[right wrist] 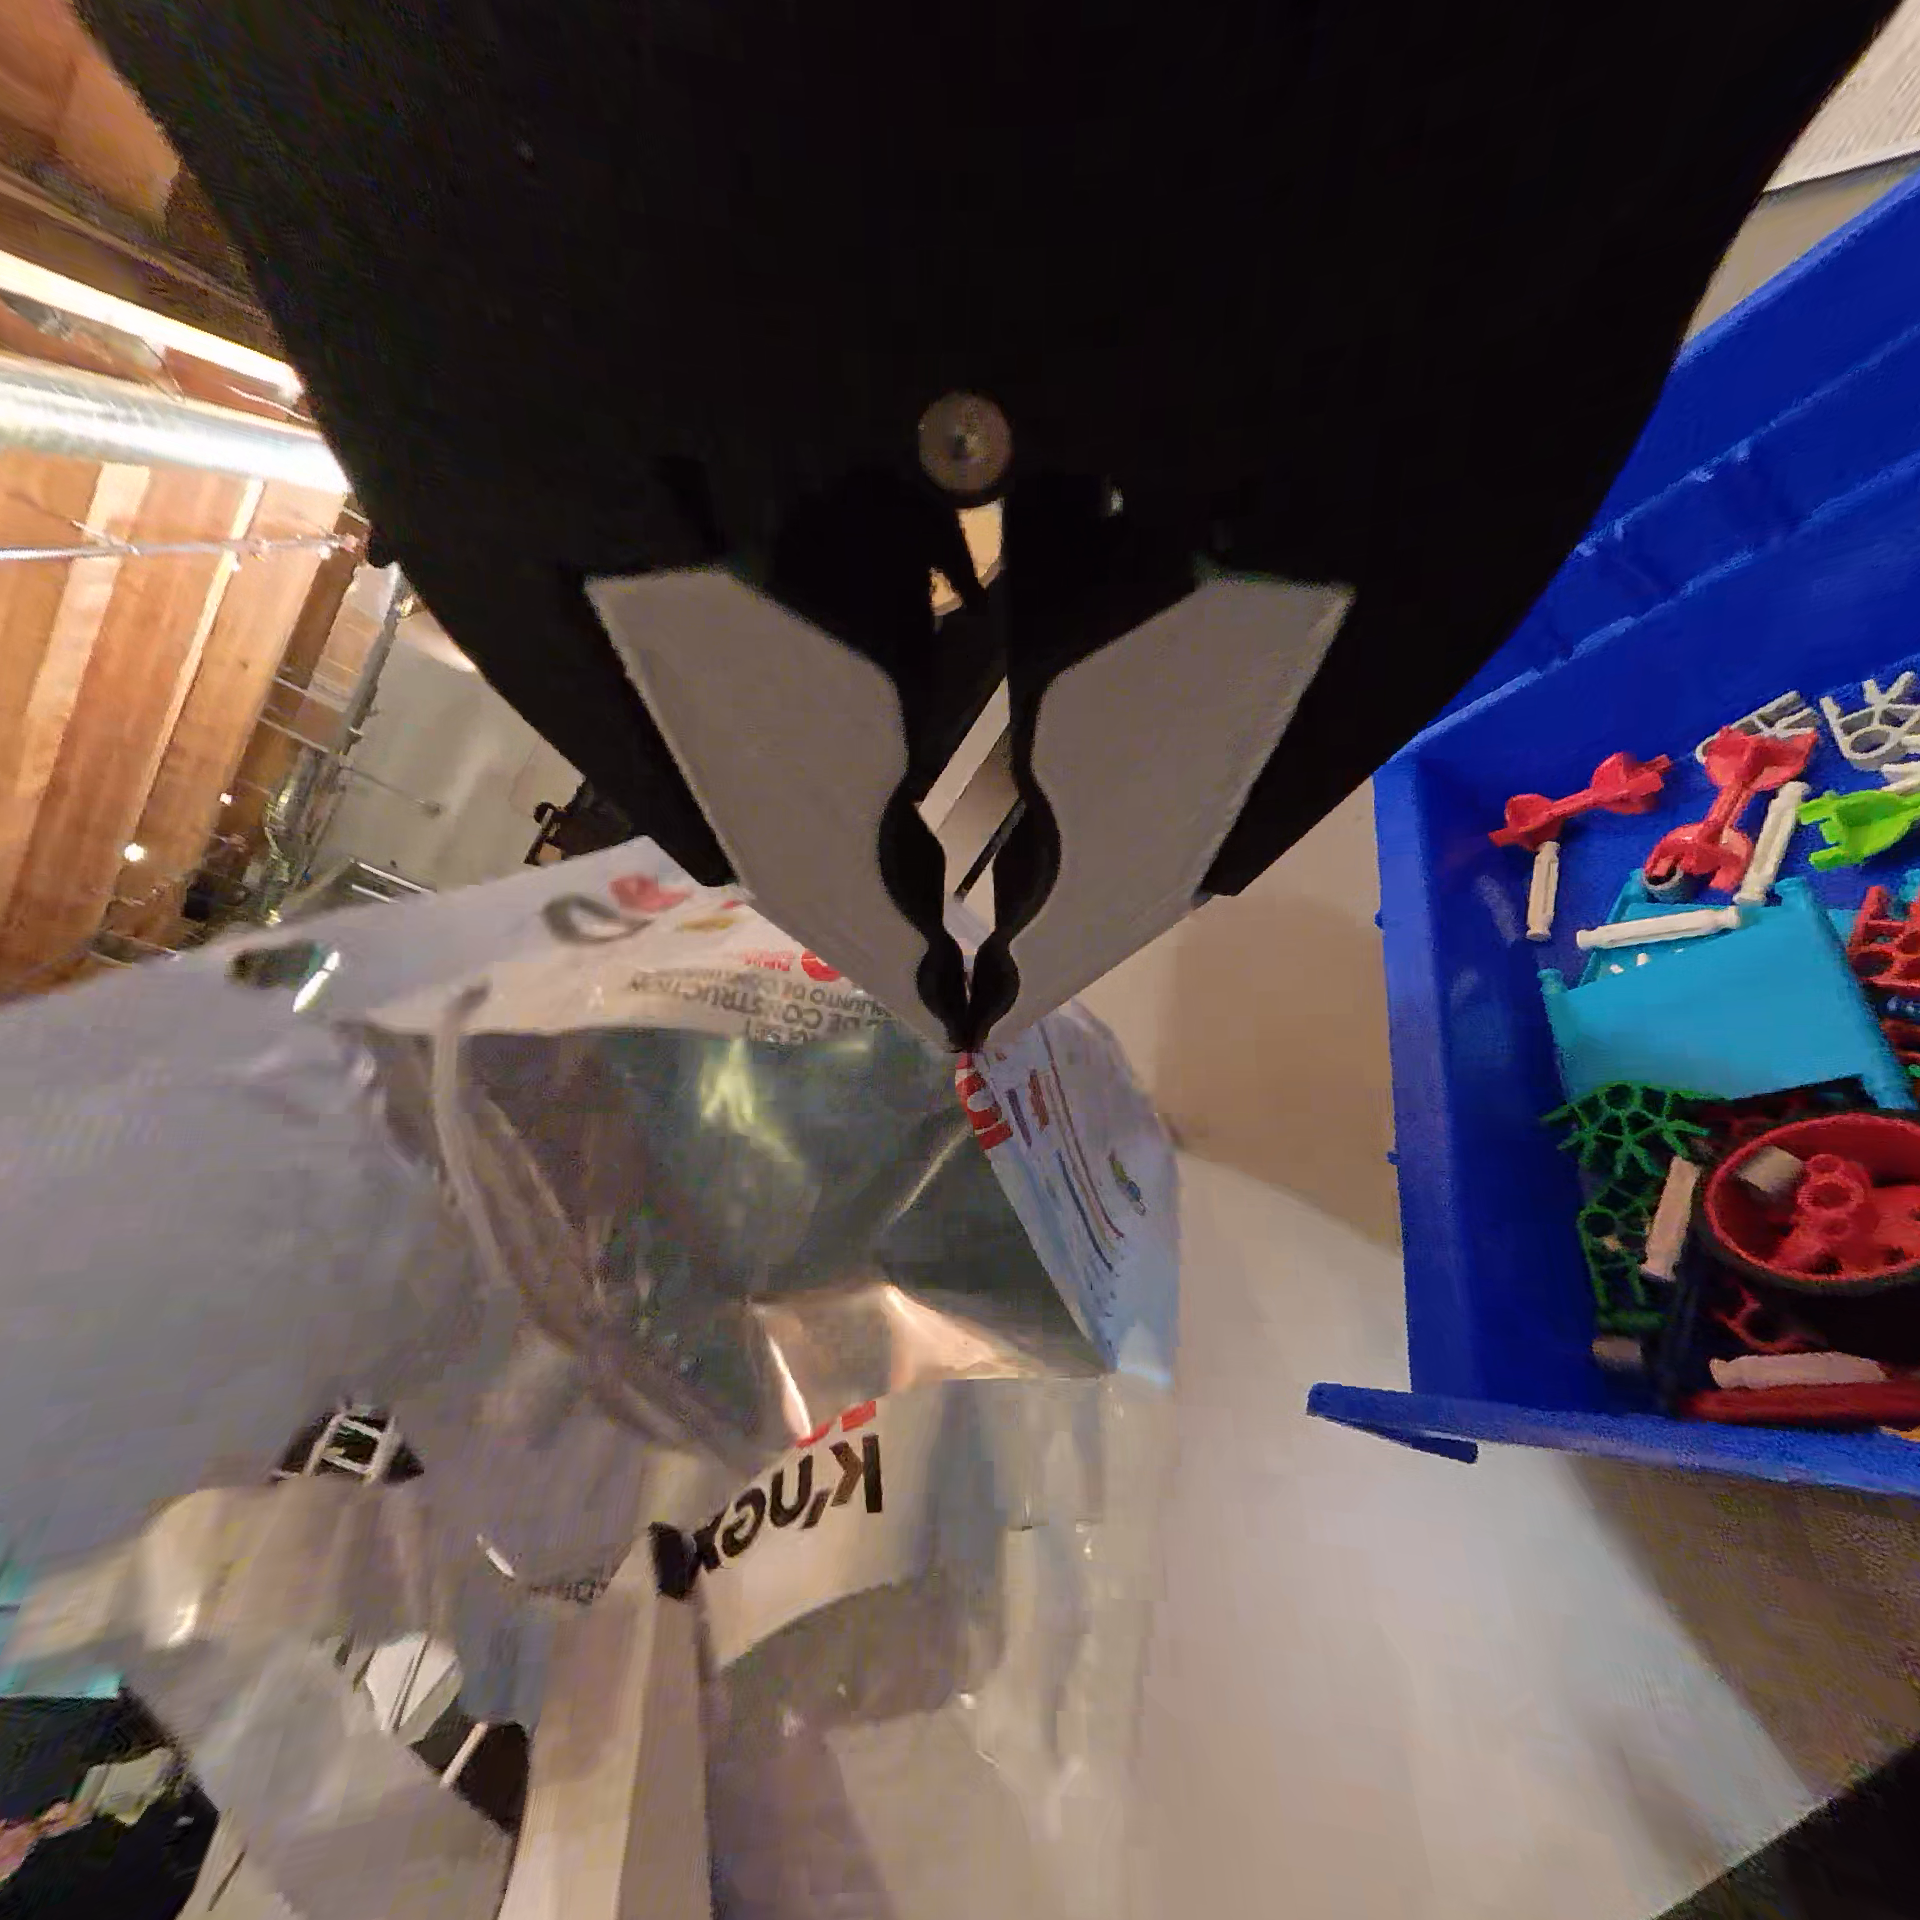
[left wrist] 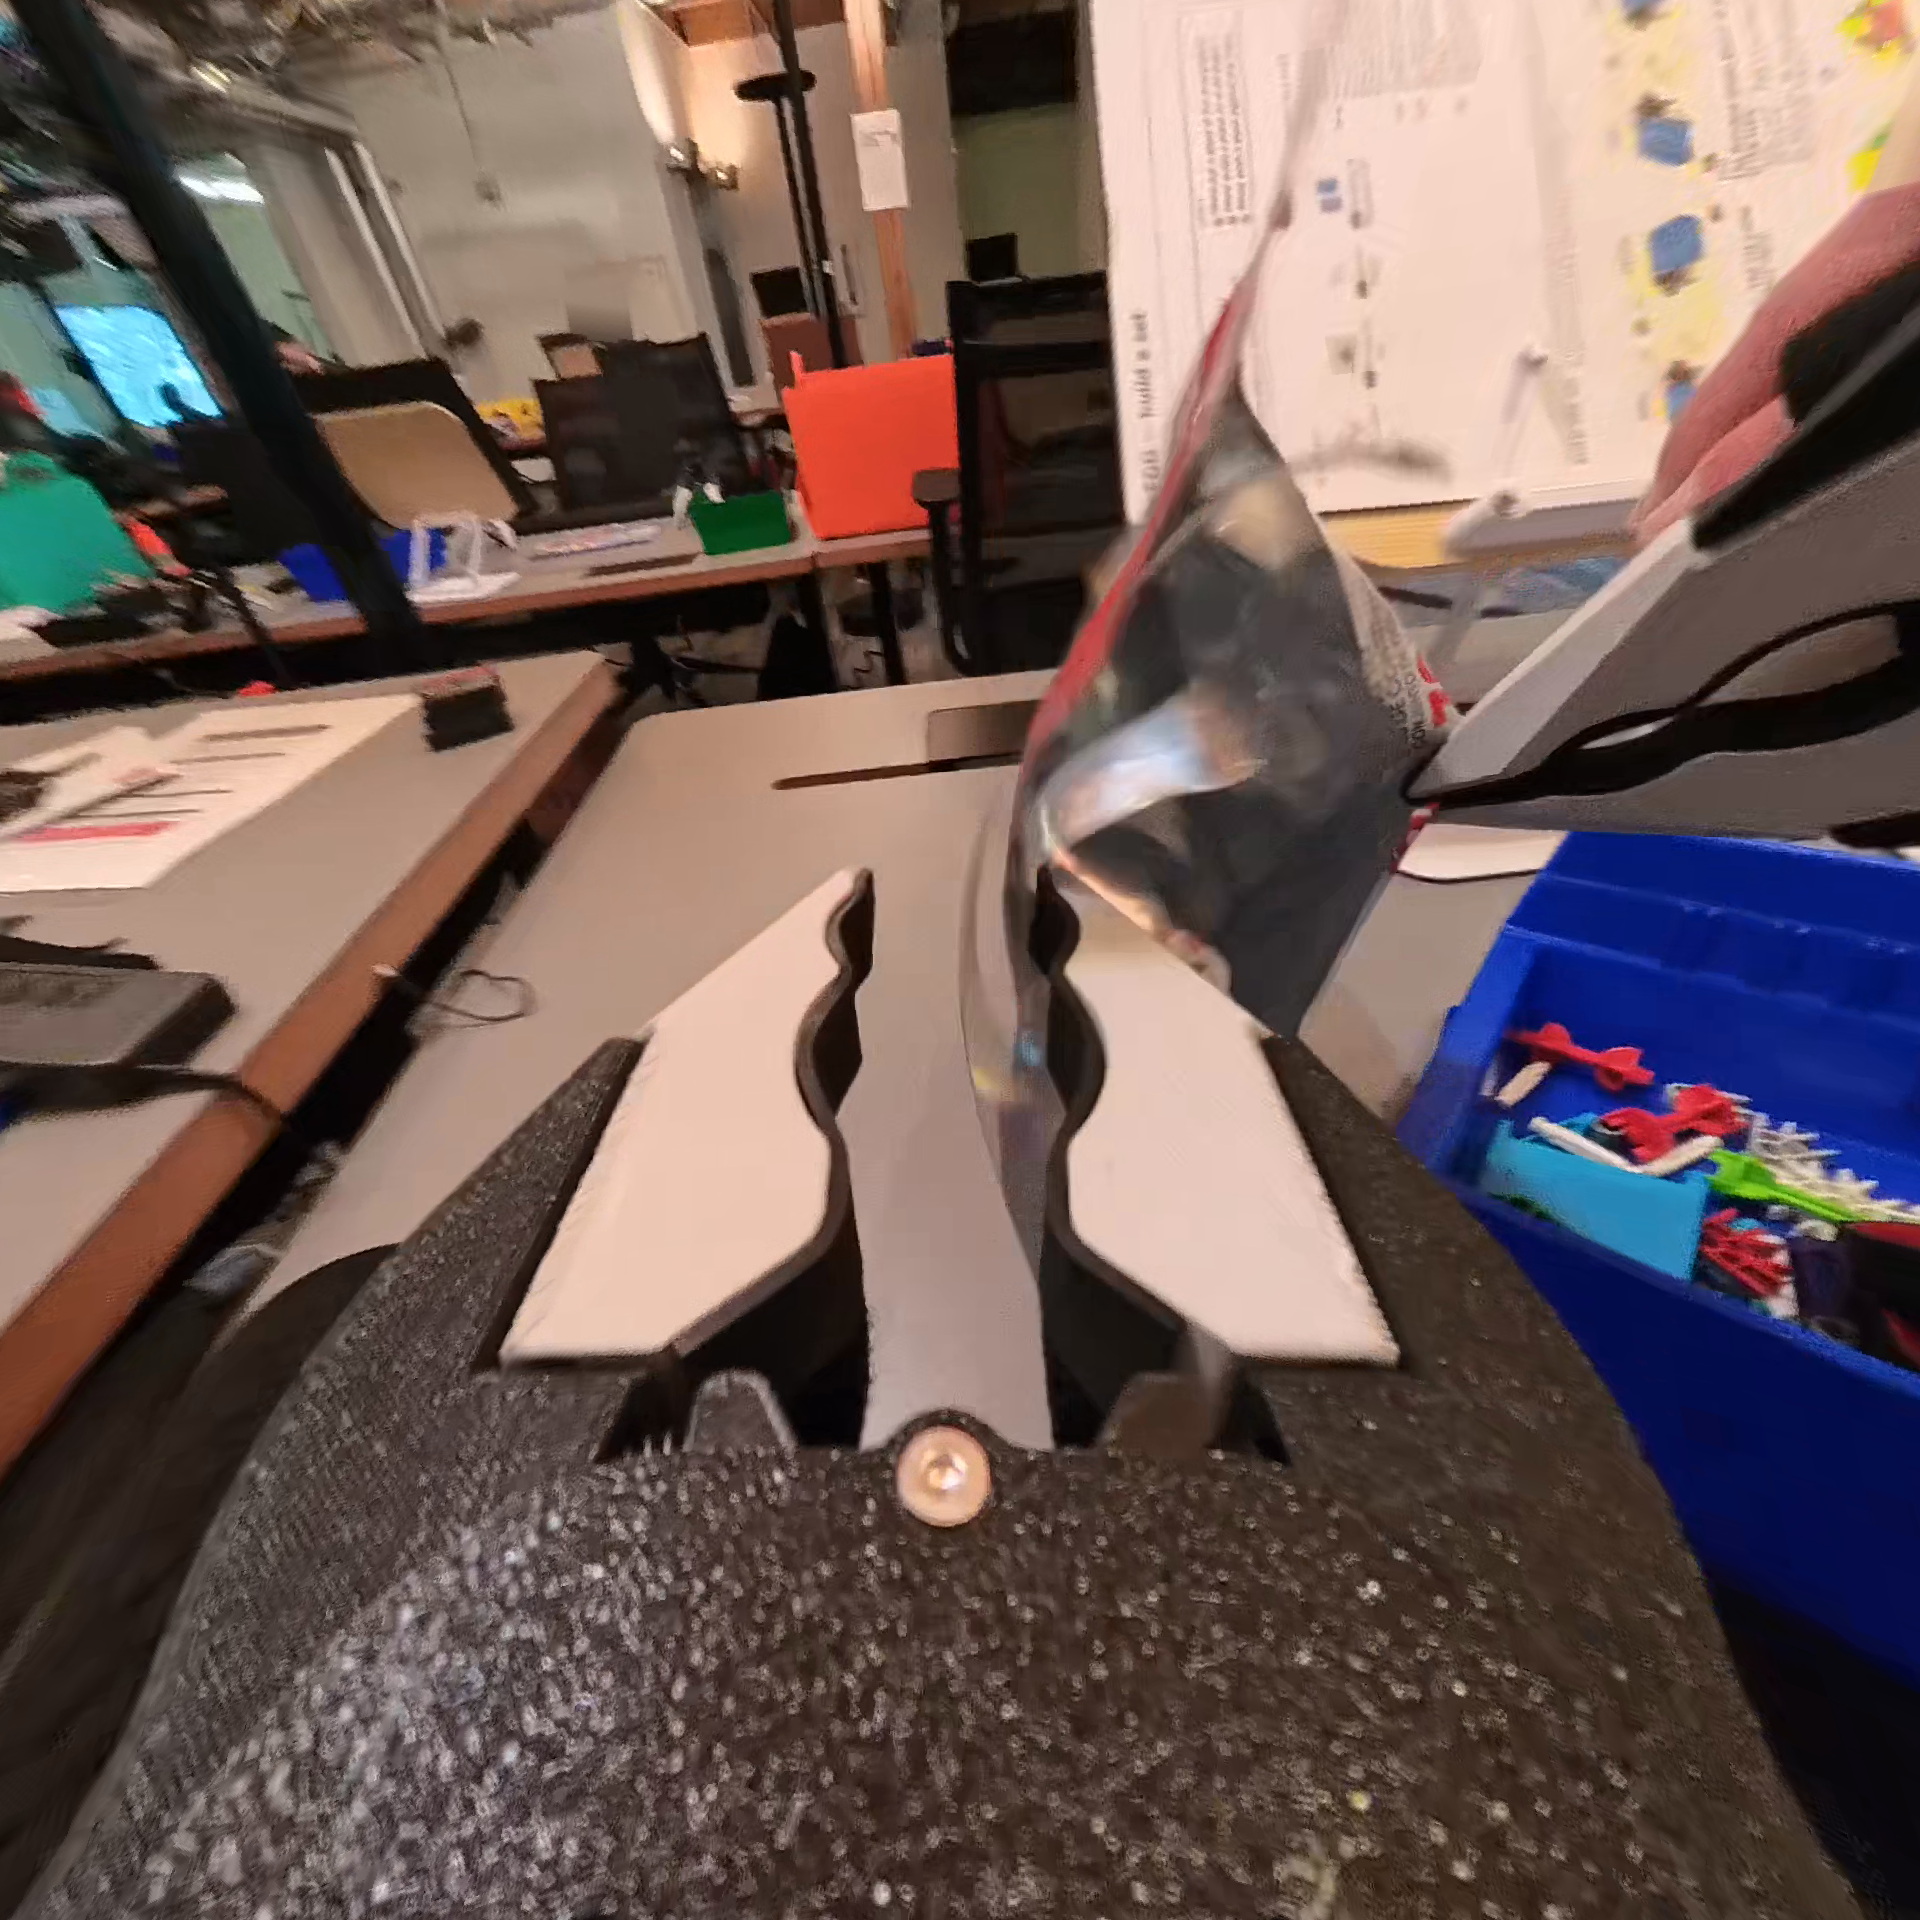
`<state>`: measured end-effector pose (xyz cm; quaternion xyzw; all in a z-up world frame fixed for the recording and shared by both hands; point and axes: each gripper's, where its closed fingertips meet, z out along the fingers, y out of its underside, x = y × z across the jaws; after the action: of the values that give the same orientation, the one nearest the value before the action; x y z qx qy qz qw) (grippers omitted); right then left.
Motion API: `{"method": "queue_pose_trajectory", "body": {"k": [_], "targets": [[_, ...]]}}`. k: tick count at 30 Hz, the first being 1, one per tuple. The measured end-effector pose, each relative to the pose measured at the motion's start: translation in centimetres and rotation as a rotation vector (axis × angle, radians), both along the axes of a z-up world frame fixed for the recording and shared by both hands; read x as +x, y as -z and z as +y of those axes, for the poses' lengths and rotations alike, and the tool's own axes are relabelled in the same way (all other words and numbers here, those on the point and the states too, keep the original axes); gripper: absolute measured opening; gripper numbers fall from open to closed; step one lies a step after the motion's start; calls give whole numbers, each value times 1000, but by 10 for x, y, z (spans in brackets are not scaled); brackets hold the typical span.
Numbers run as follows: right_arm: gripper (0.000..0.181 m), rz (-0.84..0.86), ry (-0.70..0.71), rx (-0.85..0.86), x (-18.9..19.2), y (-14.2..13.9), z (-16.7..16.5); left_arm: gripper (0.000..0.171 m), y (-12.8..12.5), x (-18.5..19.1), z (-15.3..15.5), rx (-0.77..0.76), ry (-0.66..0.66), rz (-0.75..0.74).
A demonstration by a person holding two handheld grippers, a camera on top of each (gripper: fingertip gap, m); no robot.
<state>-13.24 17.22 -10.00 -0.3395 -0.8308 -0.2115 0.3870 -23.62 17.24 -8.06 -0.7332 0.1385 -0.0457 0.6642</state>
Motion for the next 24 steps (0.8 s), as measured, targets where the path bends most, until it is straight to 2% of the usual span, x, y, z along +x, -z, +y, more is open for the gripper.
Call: {"method": "queue_pose_trajectory", "body": {"k": [3, 5, 10, 13, 15, 17, 18, 21, 23, 24], "targets": [[0, -59, -38, -53, -8, 10, 2, 32, -24, -11, -21, 56, -23, 48], [0, -86, -63, -76, -14, 12, 3, 32, -45, -5, -38, 91, 5, 113], [0, -105, -110, -59, -25, 15, 0, 26, -70, 53, -68, 45, 303, 131], [0, -116, -114, -4, -31, 17, 0, 11, -63, 67, -61, -64, 377, 133], [0, -88, -136, 27, -37, 14, -7, 13, -39, 68, -48, -228, 410, 97], [0, -59, -141, 45, -45, 12, -15, 6, -18, 66, -37, -316, 400, 69], [0, -47, -132, 54, -48, 11, -16, 0, -8, 62, -32, -341, 364, 100], [0, -55, -131, 96, -56, 16, -17, 0, 11, 52, -17, -360, 286, 139], [0, -71, -162, 102, -63, 25, -25, 0, 8, 38, -4, -309, 215, 156], [0, -67, -176, 101, -68, 27, -29, 0, 10, 37, -2, -314, 221, 173]]}}
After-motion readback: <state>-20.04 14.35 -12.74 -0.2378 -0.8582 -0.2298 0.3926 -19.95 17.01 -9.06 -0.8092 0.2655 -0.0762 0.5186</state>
